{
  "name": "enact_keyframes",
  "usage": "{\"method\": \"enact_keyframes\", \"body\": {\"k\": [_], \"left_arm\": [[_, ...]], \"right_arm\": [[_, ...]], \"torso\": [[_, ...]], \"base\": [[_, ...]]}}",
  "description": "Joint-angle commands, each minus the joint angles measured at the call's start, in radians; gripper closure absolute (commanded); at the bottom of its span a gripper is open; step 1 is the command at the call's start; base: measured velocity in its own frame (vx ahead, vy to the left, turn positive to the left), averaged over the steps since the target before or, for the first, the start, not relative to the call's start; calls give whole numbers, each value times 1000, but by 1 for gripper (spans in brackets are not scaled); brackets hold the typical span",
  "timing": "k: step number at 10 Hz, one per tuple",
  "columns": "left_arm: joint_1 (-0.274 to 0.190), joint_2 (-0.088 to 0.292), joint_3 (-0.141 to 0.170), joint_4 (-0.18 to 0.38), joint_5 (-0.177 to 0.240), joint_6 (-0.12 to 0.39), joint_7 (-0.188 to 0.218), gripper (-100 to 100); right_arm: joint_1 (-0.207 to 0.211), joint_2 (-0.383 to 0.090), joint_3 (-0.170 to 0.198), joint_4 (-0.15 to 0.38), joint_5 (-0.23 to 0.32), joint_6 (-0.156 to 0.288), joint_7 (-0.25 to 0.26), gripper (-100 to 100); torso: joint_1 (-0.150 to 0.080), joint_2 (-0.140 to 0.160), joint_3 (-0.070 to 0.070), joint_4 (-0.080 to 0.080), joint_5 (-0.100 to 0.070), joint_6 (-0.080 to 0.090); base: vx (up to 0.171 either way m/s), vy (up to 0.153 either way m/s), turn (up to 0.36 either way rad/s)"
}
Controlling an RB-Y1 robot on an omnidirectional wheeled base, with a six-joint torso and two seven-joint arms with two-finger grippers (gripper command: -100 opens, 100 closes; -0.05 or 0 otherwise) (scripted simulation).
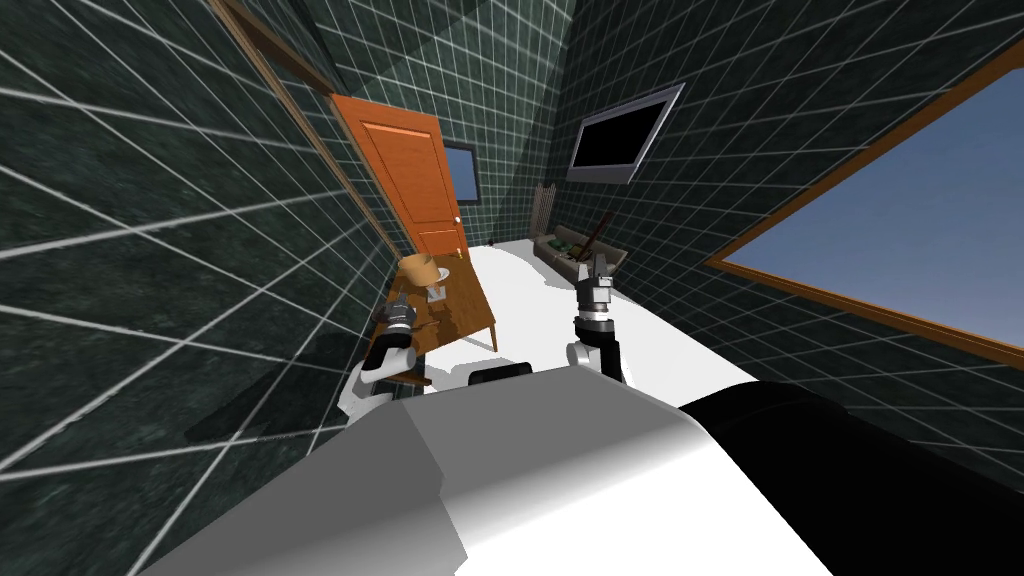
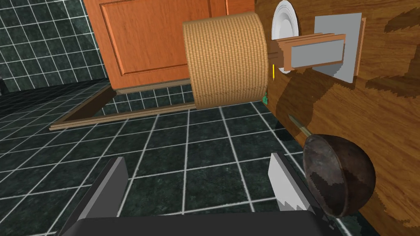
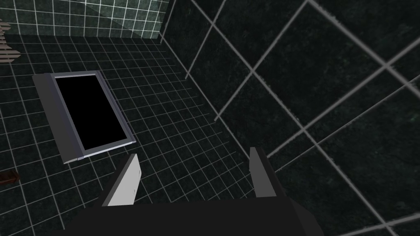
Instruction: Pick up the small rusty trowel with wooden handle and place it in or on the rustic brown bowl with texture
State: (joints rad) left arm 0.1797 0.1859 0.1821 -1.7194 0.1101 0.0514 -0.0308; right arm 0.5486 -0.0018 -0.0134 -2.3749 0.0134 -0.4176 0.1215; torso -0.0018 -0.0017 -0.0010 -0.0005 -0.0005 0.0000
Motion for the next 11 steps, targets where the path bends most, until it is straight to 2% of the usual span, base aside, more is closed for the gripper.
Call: {"method": "enact_keyframes", "body": {"k": [1,2,4,5,6,7,9,10,11], "left_arm": [[-25,4,10,50,0,50,-4,-100],[-25,4,10,54,0,50,-4,-100],[-67,15,25,124,0,114,-5,-100],[-67,15,25,140,0,126,-5,-100],[-87,22,32,179,1,159,-4,-100],[-87,22,32,184,1,162,-4,-100],[-126,36,43,261,1,224,1,-100],[-126,36,43,272,1,230,1,-100],[-145,44,48,315,1,262,5,-100]], "right_arm": [[0,0,0,0,0,0,0,0],[0,0,0,0,0,0,0,0],[0,0,0,0,0,0,0,0],[0,0,0,0,0,0,0,0],[0,0,0,0,0,0,0,0],[0,0,0,0,0,0,0,0],[0,0,0,0,0,0,0,0],[0,0,0,0,0,0,0,0],[0,0,0,0,0,0,0,0]], "torso": [[0,0,0,0,0,0],[1,0,0,0,0,0],[1,0,0,0,0,0],[1,0,0,0,0,0],[1,0,0,0,0,0],[2,0,0,0,0,0],[2,0,0,0,0,0],[2,-1,0,0,0,0],[2,0,0,0,0,0]], "base": [[18,-25,0],[11,-16,0],[19,-17,-16],[20,-12,-7],[21,-6,-25],[18,-2,-14],[25,-2,-44],[24,4,-27],[29,7,-43]]}}
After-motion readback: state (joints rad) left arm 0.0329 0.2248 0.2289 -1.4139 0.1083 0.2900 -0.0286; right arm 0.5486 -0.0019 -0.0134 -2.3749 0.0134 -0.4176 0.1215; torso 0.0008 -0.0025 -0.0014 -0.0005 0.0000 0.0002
